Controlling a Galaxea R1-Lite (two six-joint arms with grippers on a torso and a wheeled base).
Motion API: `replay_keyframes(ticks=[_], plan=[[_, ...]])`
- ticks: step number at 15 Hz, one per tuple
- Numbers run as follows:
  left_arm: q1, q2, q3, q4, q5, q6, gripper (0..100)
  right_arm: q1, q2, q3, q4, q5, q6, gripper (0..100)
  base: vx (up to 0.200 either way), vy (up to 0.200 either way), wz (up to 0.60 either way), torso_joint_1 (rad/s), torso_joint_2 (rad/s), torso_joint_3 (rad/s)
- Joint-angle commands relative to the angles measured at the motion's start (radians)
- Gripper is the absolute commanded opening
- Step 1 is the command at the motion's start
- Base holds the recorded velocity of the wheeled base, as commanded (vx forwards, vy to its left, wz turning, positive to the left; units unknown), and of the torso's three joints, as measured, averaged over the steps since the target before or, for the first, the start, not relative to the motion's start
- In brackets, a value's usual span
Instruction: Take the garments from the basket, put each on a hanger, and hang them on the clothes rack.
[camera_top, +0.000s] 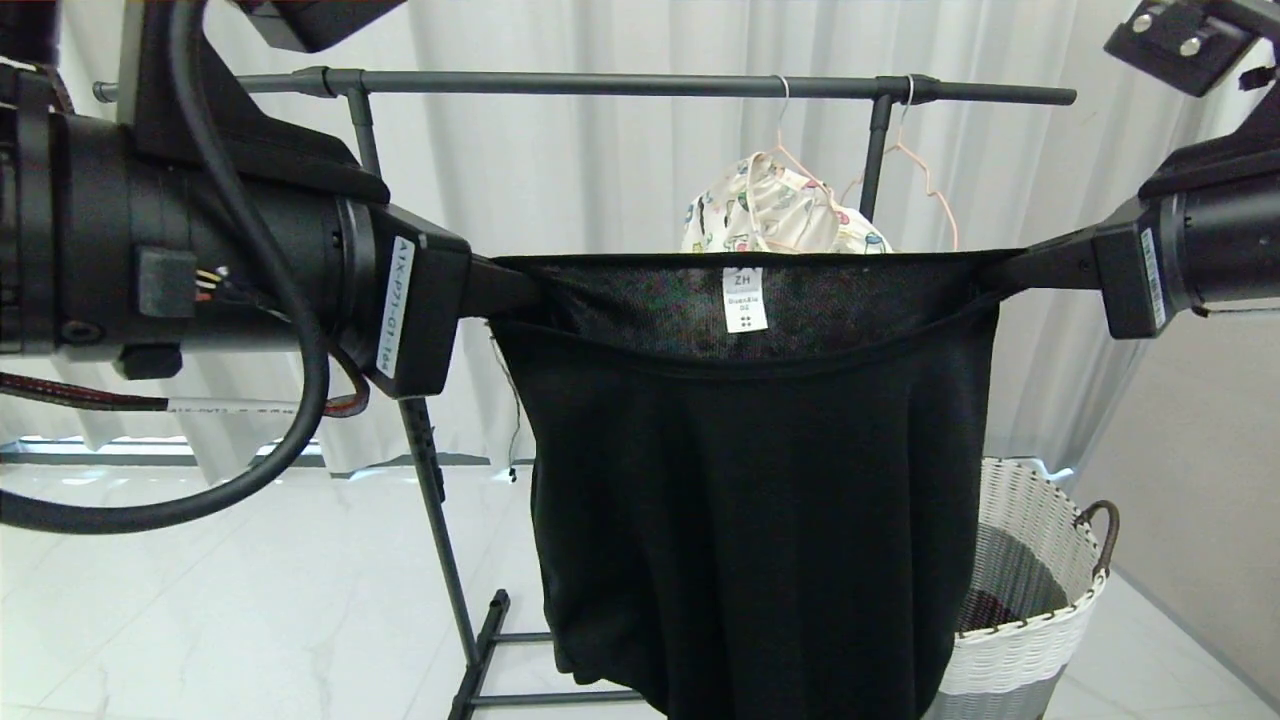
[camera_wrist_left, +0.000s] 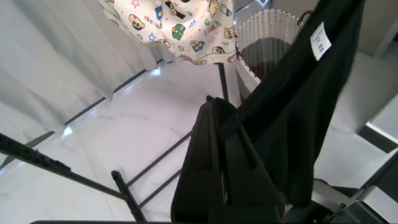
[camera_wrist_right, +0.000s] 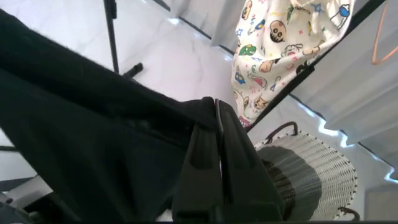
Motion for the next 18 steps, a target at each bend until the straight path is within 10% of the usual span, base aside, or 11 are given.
replay_keyframes(ticks=[1, 5, 11, 14, 18], plan=[[-0.001, 0.035, -0.01, -0.013, -0.004, 0.002, 0, 0.005, -0.039, -0.004, 0.074, 0.028, -0.001, 0, 0.0, 0.0, 0.0, 0.0, 0.0, 0.0], [-0.001, 0.143, -0.018, -0.246, -0.094, 0.074, 0, 0.132, -0.199, -0.007, 0.397, 0.191, 0.001, 0, 0.0, 0.0, 0.0, 0.0, 0.0, 0.0], [-0.008, 0.15, 0.001, -0.248, -0.097, 0.082, 0, 0.232, -0.191, -0.002, 0.417, 0.183, 0.021, 0, 0.0, 0.0, 0.0, 0.0, 0.0, 0.0], [-0.015, 0.063, 0.033, -0.131, -0.099, 0.045, 0, 0.086, -0.11, -0.013, 0.26, 0.186, 0.018, 0, 0.0, 0.0, 0.0, 0.0, 0.0, 0.0], [-0.185, -0.086, 0.033, 0.117, -0.113, -0.179, 0, 0.036, 0.038, -0.157, 0.139, 0.195, 0.019, 0, 0.0, 0.0, 0.0, 0.0, 0.0, 0.0]])
